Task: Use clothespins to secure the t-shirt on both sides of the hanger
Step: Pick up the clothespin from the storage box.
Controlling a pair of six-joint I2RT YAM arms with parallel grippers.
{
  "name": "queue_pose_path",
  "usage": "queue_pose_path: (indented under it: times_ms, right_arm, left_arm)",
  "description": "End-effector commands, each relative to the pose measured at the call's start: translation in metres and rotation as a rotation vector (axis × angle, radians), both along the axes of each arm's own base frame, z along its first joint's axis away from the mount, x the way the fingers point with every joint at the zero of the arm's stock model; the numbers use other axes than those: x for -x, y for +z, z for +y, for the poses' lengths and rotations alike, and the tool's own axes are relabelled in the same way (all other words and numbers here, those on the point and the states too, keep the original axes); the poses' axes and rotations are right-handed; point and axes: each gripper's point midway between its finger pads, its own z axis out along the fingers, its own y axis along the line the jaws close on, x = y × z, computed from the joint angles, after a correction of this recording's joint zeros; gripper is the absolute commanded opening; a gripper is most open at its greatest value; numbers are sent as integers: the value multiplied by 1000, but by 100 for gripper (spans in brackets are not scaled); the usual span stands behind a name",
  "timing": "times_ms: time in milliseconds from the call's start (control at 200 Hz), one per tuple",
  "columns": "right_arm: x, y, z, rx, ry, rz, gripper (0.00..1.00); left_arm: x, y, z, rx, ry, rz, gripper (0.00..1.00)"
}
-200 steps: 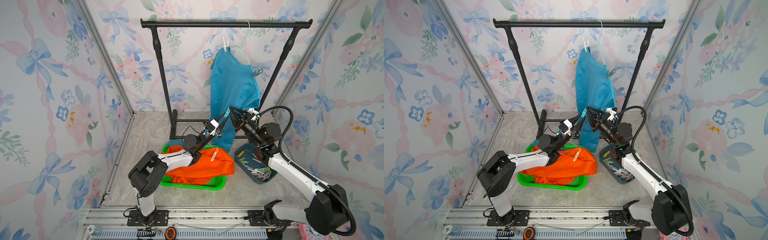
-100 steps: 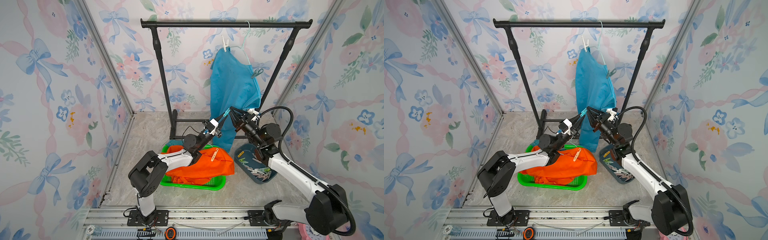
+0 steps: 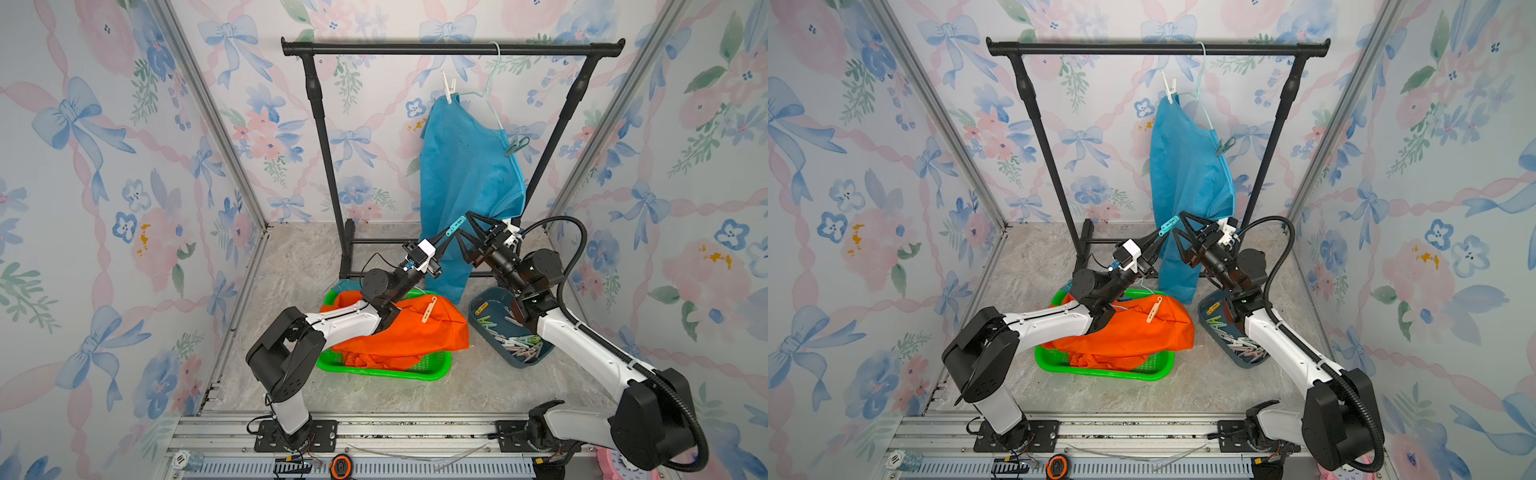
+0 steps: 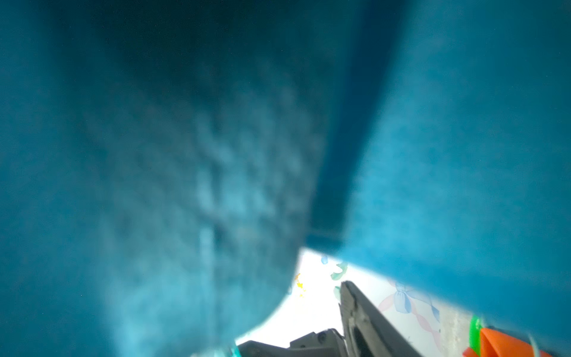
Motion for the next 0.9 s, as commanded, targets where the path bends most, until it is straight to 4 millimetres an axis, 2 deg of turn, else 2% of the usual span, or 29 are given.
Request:
queue_pose_path:
  times_ms: [0,80,150,250,335,395,470,540,800,895]
  right_arm:
    - [10,-1,-20,65,-25,-38,81]
    - [11,-12,-36,169,-48,-40,82]
    - [17,-17,-47,311,-74,-64,79]
    - [38,-17,-51,670,-125,-137,69]
    - [60,-10,-42,1034,-185,-272,66]
    - [68,-4,-29,1172,-182,-347,64]
    - [71,5,-10,1202,-131,-416,54]
    - [72,11,6,1215,-97,-468,48]
    - [71,17,47,1363,-40,-626,47]
    - [64,14,55,1400,-36,-627,46]
  left_arm:
    - [-8,-5,9,-67,-8,99,13]
    - [-17,-15,14,-133,-5,204,14]
    - [-21,-24,21,-192,-8,293,14]
    - [-21,-39,27,-299,-1,419,14]
    - [-19,-54,31,-381,-2,529,15]
    - [-19,-62,35,-432,-2,610,15]
    - [-20,-68,40,-478,9,693,16]
    - [-17,-66,45,-487,9,735,16]
    - [-4,-40,58,-466,-23,789,15]
    - [-3,-35,60,-472,-26,801,15]
